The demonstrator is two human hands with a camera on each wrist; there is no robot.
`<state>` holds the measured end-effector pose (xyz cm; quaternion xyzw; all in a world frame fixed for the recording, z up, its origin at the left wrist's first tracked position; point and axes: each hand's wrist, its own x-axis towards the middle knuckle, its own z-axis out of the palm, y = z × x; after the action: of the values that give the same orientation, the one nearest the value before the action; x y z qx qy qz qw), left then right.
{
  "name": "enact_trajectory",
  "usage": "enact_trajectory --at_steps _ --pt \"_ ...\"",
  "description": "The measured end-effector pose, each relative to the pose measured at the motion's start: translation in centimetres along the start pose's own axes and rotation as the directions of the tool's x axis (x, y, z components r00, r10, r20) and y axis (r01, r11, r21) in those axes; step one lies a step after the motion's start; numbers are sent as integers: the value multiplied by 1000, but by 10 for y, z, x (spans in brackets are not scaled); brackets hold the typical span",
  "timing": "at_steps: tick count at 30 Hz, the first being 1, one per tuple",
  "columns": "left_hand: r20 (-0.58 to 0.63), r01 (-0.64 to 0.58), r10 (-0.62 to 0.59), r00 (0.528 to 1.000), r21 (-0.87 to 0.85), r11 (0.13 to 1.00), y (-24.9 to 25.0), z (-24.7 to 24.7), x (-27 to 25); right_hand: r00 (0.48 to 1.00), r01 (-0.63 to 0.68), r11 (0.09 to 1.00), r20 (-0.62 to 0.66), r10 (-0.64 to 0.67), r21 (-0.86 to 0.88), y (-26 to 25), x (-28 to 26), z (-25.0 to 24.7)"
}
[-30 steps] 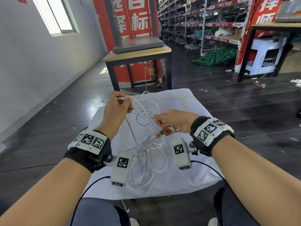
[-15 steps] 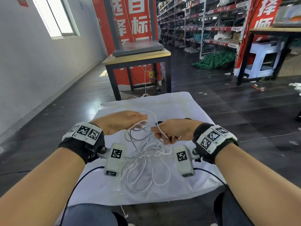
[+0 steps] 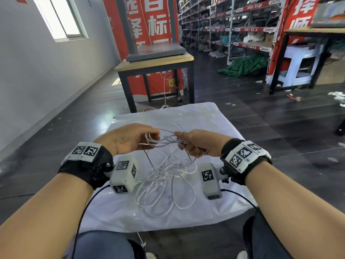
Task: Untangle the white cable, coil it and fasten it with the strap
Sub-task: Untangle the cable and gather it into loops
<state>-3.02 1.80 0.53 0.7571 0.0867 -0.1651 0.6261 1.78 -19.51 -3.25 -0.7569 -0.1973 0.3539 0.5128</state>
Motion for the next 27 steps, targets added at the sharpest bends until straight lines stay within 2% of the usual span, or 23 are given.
enact_trajectory --at_steps 2,5,7,9,12,15,18,20,24,27 --pt "-3 -17 17 1000 -194 981 0 0 0 997 14 1000 -71 -12 23 2 2 0" --pt "-32 -42 35 999 -270 962 -4 5 2 994 37 999 -102 -37 -4 3 4 2" --pt "-68 -18 6 998 -165 986 -4 11 4 992 48 998 -119 -53 -46 2 5 5" --pt "-109 45 -40 993 46 998 -3 18 4 989 63 995 -129 -73 -82 2 4 6" --pt "-85 80 -55 995 319 944 -2 23 5 986 88 994 -137 -96 -70 4 3 4" --pt "-67 50 -28 997 360 932 -2 21 6 983 104 994 -146 -107 -31 7 2 3" --pt "6 -51 51 999 127 991 -4 22 6 980 114 993 -165 -111 11 7 2 2" --pt "1 -106 106 994 -73 992 -5 25 5 981 122 992 -157 -117 22 7 2 2" --pt "-175 -161 100 979 -376 913 0 29 9 981 123 992 -156 -116 34 7 2 3" --pt "-209 -203 106 972 -527 825 2 33 11 980 136 990 -151 -129 41 6 1 5"
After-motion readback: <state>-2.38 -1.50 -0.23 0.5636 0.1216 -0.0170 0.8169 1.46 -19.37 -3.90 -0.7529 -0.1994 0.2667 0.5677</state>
